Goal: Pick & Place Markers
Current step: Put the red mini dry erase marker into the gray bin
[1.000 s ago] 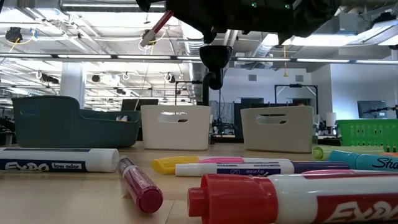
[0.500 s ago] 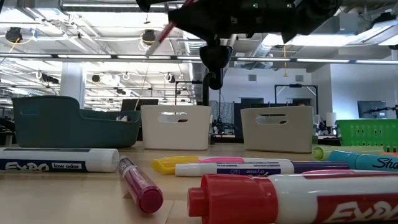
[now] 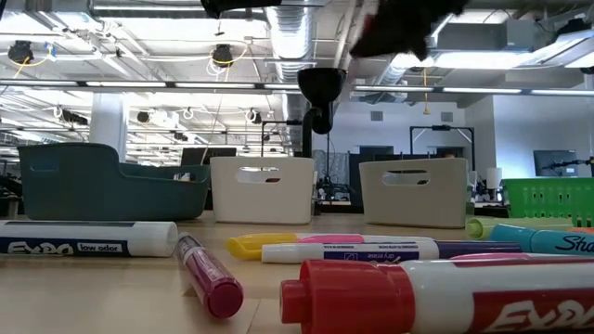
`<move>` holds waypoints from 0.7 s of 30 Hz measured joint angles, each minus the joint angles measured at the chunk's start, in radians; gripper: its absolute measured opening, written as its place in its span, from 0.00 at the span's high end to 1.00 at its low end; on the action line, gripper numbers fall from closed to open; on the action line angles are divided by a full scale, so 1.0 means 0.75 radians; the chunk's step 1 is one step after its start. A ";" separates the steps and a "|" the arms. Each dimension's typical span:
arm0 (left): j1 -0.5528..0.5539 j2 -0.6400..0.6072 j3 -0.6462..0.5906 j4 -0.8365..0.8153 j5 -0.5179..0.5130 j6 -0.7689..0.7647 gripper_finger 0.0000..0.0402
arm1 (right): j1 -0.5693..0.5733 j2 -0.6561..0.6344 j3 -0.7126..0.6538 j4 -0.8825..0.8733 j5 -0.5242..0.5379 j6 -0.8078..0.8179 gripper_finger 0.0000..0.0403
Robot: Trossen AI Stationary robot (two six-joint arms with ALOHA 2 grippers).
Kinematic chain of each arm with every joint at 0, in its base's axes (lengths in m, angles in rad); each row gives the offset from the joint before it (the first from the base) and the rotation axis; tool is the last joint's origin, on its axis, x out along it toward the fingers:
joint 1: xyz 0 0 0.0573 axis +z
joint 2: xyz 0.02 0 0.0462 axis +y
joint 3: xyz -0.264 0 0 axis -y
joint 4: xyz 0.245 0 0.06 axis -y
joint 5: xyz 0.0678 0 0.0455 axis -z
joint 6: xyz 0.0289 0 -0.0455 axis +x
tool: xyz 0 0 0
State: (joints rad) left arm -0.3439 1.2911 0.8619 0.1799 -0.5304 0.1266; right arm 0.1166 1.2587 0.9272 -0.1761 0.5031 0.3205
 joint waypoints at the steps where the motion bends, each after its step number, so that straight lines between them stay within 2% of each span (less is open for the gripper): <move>1: 0.000 0.000 0.000 0.000 0.000 -0.001 0.65 | -0.012 -0.026 0.000 -0.092 0.023 0.071 0.92; 5: 0.000 0.000 0.000 0.000 0.000 -0.005 0.66 | -0.070 -0.069 0.000 -0.403 0.029 0.329 0.92; 9: 0.000 0.000 -0.006 0.003 0.000 -0.005 0.67 | -0.122 -0.040 0.000 -0.602 0.024 0.493 0.88; 12: 0.000 -0.001 -0.027 -0.001 0.002 -0.010 0.68 | -0.167 0.003 -0.001 -0.716 -0.049 0.590 0.88; 16: 0.000 -0.001 -0.061 0.000 0.010 -0.015 0.68 | -0.217 0.072 -0.001 -0.735 -0.185 0.646 0.92; 21: -0.001 -0.001 -0.096 0.001 0.010 -0.043 0.68 | -0.268 0.190 0.000 -0.695 -0.384 0.649 0.90</move>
State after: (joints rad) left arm -0.3443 1.2907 0.7902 0.1802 -0.5228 0.0946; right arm -0.0843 1.4009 0.9272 -0.6973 0.2148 0.8075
